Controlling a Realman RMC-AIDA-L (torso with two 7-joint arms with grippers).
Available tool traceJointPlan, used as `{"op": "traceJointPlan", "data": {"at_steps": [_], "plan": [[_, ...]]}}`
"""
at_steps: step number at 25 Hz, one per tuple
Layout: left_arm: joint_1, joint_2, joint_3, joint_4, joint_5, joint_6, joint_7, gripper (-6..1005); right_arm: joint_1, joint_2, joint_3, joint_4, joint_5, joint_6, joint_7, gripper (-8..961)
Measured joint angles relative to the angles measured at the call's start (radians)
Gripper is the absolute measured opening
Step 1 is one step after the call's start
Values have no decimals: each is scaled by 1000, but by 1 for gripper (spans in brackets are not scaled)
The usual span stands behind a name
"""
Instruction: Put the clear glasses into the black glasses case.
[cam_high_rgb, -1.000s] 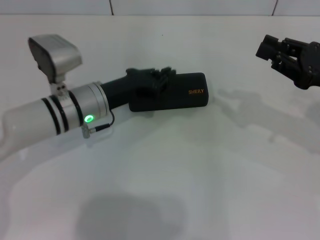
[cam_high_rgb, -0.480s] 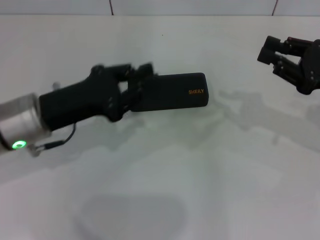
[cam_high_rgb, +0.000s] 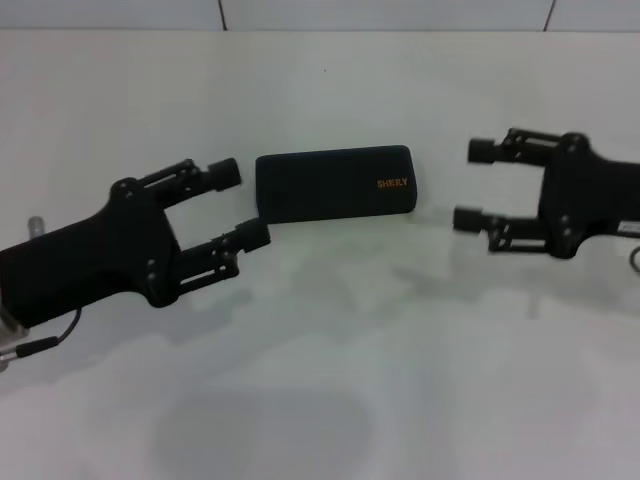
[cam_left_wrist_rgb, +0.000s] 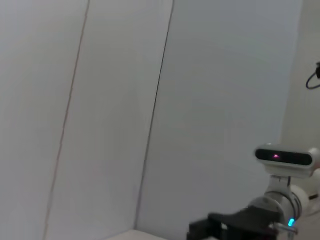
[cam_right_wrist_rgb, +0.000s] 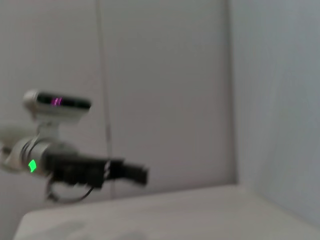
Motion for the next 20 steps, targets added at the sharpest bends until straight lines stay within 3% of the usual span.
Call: {"op": "traceJointPlan", "data": {"at_steps": [1, 10, 12, 20], "plan": [[11, 0, -1, 7, -3, 2, 11, 548, 8, 1, -12, 0, -17, 3, 2, 652], [44, 9, -7, -1, 29, 47, 19, 892, 13, 2, -99, -12, -42, -16, 2, 847], [43, 8, -6, -2, 67, 48, 18, 893, 10, 1, -120, -12, -52, -24, 3, 890], [12, 5, -4, -4, 198, 61, -25, 894, 7, 3, -139, -12, -114, -29, 30, 883]]}}
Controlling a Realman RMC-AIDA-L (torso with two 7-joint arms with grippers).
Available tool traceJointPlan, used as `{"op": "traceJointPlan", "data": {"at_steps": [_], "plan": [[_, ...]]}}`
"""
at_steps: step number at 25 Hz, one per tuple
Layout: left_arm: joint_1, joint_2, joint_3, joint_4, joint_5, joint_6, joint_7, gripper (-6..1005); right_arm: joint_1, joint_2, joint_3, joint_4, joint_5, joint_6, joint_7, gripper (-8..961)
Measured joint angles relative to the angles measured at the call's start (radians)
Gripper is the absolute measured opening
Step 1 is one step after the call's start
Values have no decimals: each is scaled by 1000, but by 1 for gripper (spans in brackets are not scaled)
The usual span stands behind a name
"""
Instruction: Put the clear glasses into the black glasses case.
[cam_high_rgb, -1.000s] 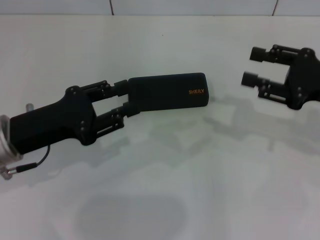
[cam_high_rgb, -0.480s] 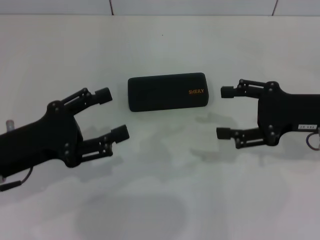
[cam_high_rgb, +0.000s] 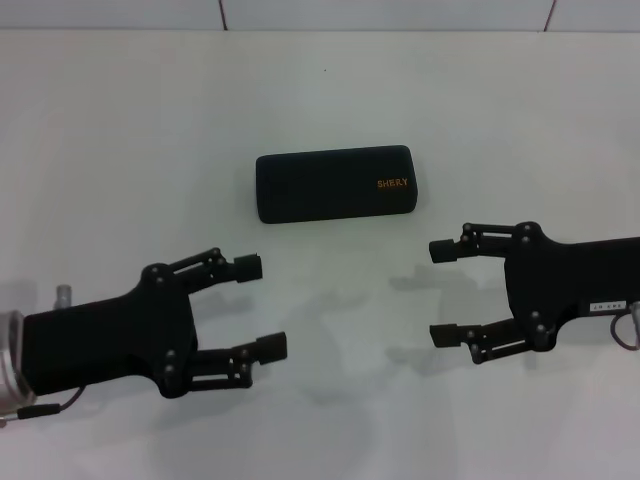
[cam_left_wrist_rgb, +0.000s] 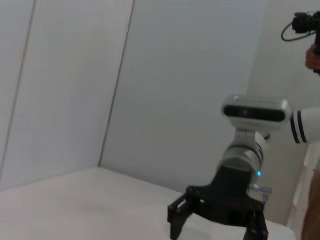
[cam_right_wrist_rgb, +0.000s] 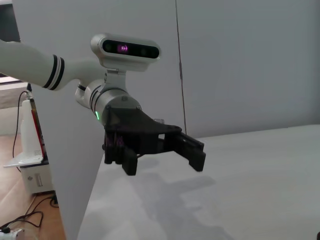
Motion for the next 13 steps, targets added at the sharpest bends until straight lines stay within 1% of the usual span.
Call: {"op": "traceJointPlan", "data": {"at_steps": [13], "plan": [[-9, -1, 8, -5, 24, 1, -9, 892, 0, 0, -2, 5, -10, 0, -2, 883]]}}
